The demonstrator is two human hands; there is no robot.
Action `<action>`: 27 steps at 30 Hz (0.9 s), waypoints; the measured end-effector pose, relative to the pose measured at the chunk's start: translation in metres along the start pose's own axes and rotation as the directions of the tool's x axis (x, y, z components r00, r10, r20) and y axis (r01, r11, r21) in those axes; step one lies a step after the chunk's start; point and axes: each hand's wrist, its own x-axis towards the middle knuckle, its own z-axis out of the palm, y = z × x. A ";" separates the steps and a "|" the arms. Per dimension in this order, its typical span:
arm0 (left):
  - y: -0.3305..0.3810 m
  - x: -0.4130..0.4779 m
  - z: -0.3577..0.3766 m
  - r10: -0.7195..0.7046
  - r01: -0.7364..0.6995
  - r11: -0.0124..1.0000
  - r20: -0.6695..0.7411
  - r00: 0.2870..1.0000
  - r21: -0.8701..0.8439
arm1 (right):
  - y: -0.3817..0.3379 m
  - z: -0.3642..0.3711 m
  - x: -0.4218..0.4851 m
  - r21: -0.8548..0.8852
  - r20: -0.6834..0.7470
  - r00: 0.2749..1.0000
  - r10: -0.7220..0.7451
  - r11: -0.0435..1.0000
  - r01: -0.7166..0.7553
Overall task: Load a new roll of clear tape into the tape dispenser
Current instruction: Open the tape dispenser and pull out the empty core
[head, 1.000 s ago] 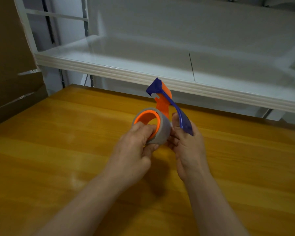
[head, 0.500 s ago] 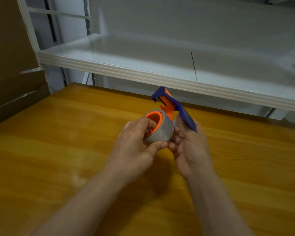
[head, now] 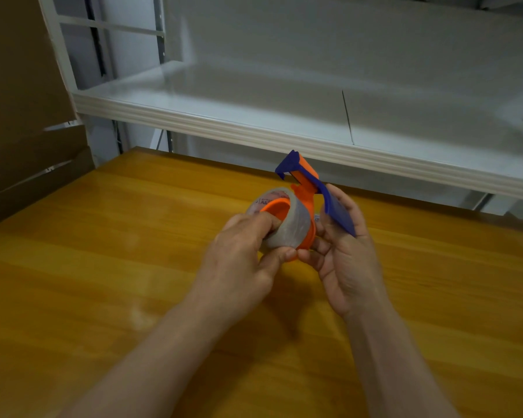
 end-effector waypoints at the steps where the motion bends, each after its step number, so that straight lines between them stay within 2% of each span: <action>1: -0.002 0.000 0.002 0.052 -0.049 0.996 -0.034 0.998 0.071 | 0.000 0.001 0.000 0.009 -0.006 1.000 -0.004 1.000 0.004; 4: -0.004 0.002 0.004 0.104 -0.080 0.978 -0.115 0.988 0.193 | -0.003 0.003 -0.001 0.024 -0.025 1.000 -0.016 1.000 0.016; 6: -0.003 0.002 0.003 0.094 -0.073 0.987 -0.148 0.984 0.144 | -0.004 0.004 -0.001 0.030 -0.028 1.000 -0.012 0.999 0.013; 7: -0.002 0.002 0.001 0.054 -0.046 0.997 -0.160 0.986 0.058 | -0.005 0.004 -0.002 0.031 -0.030 1.000 -0.008 0.999 0.009; 8: -0.001 0.002 -0.001 -0.026 0.011 0.996 -0.160 0.987 -0.094 | -0.005 0.003 -0.002 0.030 -0.033 0.999 -0.004 1.000 0.005; 9: 0.001 0.004 -0.005 -0.149 0.105 0.950 -0.132 0.980 -0.296 | -0.005 0.003 -0.002 0.031 -0.036 0.999 0.003 1.000 -0.002; 11: 0.002 0.008 -0.012 -0.395 0.313 0.687 0.026 0.918 -0.656 | -0.005 0.002 -0.001 0.033 -0.041 0.999 0.018 0.999 -0.017; 13: -0.007 0.012 -0.017 -0.538 0.415 0.429 0.142 0.831 -0.802 | -0.005 0.002 -0.001 0.028 -0.046 0.998 0.031 0.999 -0.030; 14: -0.012 0.014 -0.020 -0.591 0.437 0.347 0.168 0.789 -0.830 | -0.005 0.002 -0.002 0.028 -0.054 0.998 0.036 0.999 -0.035; 16: -0.022 0.018 -0.023 -0.689 0.470 0.281 0.165 0.706 -0.837 | -0.006 0.002 -0.002 0.034 -0.076 0.996 0.046 0.998 -0.044; 18: -0.031 0.020 -0.023 -0.754 0.530 0.339 0.112 0.647 -0.777 | -0.006 0.002 -0.002 0.041 -0.101 0.993 0.058 0.998 -0.054; 19: -0.035 0.020 -0.021 -0.761 0.565 0.424 0.061 0.646 -0.708 | -0.006 0.002 -0.002 0.042 -0.112 0.992 0.063 0.997 -0.058; 21: -0.041 0.019 -0.016 -0.669 0.580 0.695 -0.088 0.738 -0.425 | -0.006 0.003 -0.002 0.042 -0.127 0.990 0.066 0.997 -0.061; 22: -0.044 0.018 -0.013 -0.591 0.553 0.799 -0.138 0.795 -0.237 | -0.006 0.003 -0.003 0.042 -0.128 0.990 0.067 0.997 -0.062; 23: -0.045 0.017 -0.011 -0.521 0.520 0.853 -0.167 0.837 -0.053 | -0.006 0.004 -0.003 0.042 -0.128 0.990 0.067 0.997 -0.062; 25: -0.047 0.017 -0.008 -0.418 0.459 0.866 -0.215 0.883 0.197 | -0.006 0.004 -0.004 0.043 -0.126 0.990 0.067 0.997 -0.062; 27: -0.050 0.020 -0.009 -0.346 0.419 0.843 -0.255 0.903 0.338 | -0.006 0.004 -0.004 0.045 -0.125 0.990 0.067 0.997 -0.061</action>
